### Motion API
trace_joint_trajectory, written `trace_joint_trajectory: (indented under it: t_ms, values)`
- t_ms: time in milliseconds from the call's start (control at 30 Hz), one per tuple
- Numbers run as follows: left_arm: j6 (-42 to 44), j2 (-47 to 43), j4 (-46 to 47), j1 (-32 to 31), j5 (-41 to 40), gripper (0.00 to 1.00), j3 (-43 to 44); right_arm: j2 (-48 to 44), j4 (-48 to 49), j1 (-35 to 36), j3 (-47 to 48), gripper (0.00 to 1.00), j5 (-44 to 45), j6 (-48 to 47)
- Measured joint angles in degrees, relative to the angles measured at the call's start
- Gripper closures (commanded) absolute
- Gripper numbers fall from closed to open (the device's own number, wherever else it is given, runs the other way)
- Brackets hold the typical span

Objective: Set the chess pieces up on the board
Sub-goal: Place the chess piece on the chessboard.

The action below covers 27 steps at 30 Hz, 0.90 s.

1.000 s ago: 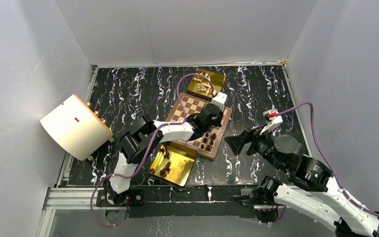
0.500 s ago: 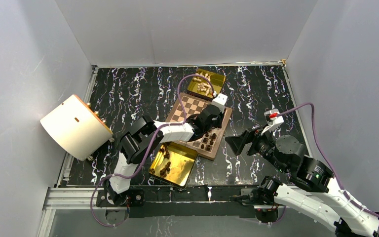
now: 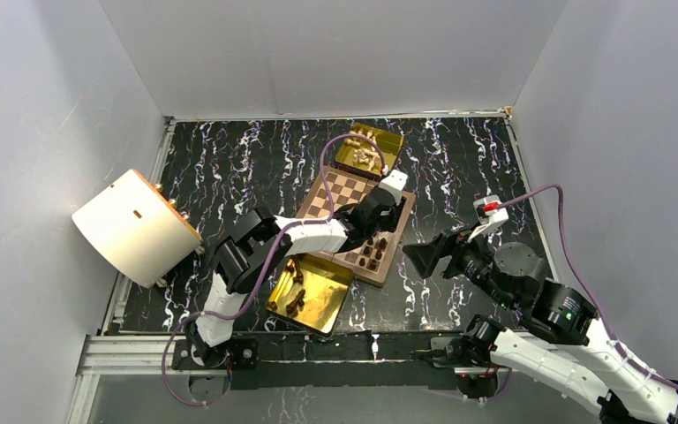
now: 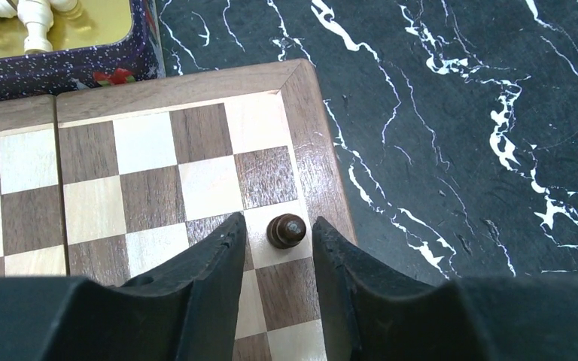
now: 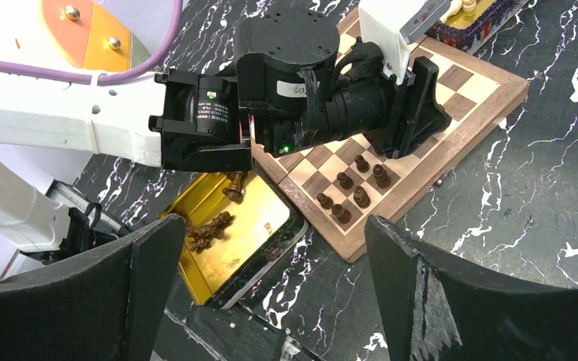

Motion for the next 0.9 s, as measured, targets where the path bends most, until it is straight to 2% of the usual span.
trace_joint_trajectory:
  t_ms: [367,633,767,900]
  values:
    - [-1.4,-1.3,-10.7,0.0,-0.9,0.49,5.7,0.1,0.0,0.0,0.0,0.01,-0.1,0.3]
    - [-6.9,-8.9,-22.6,1.2,-2.6,0.38,7.3,2.0,0.0,0.0,0.0,0.01,-0.5,1.3]
    - [-11.6,-15.0,-26.5,5.6,0.5,0.2,6.3,3.7,-0.1,0.0,0.0,0.08,-0.4,1.6]
    - [-15.9,-22.1,-29.1,13.0,3.0,0.15,3.2,6.4,-0.1,0.0,0.0,0.17,-0.5,2.6]
